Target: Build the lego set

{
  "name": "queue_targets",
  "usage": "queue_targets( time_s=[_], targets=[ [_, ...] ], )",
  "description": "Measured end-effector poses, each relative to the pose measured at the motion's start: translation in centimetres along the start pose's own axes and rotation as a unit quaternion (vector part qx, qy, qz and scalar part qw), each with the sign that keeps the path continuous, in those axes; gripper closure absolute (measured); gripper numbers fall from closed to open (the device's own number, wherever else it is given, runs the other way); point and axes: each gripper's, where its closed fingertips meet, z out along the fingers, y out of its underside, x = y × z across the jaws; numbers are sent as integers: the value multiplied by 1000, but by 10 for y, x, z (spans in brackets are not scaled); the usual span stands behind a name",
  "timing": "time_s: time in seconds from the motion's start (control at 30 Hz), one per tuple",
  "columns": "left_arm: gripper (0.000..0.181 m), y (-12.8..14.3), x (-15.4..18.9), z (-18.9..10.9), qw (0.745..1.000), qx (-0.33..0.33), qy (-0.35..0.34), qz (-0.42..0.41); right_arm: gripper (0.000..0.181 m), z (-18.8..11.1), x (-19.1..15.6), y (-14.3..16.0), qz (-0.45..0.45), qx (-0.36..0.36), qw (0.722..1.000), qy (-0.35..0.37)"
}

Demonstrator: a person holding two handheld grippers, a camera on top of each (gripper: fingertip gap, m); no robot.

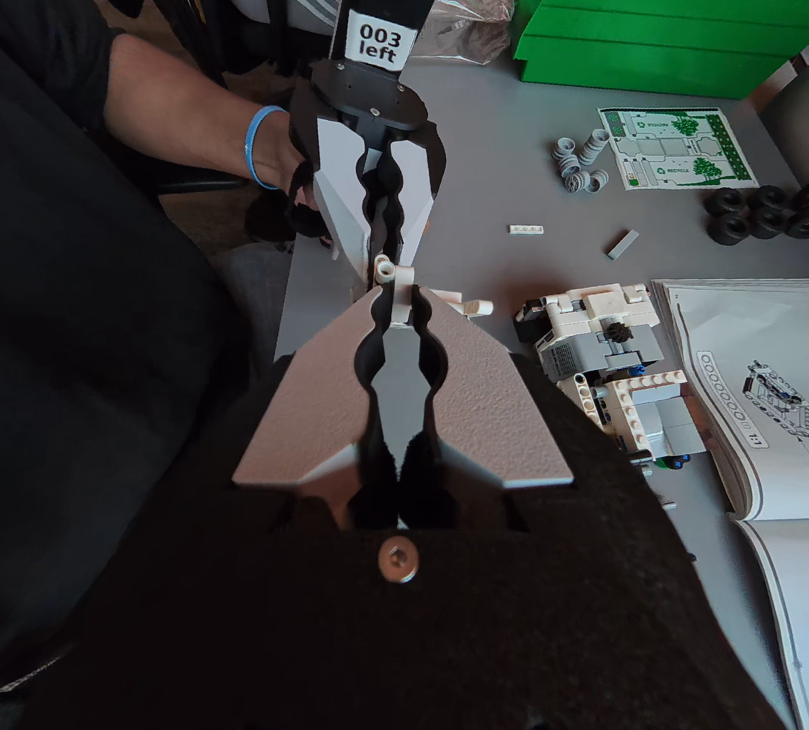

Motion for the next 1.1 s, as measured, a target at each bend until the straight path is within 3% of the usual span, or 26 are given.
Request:
queue_targets(
  time_s=[0.23,0.37,0.73,1.1],
  targets=[
    [175,-6,1,1,1000,14,-8,16,170,-3,0,-5,9,-9,1000,-9],
    [175,-2,1,1,1000,7,-9,23,160,-1,-9,-3,31,-18,998,-52],
    [175,-2,7,2,999,-4,-9,48,162,-3,-15,-8,114,40,984,-133],
    [175,-1,10,5,999,-1,2,38,169,-4,-14,-7,117,89,980,-134]
  ],
)
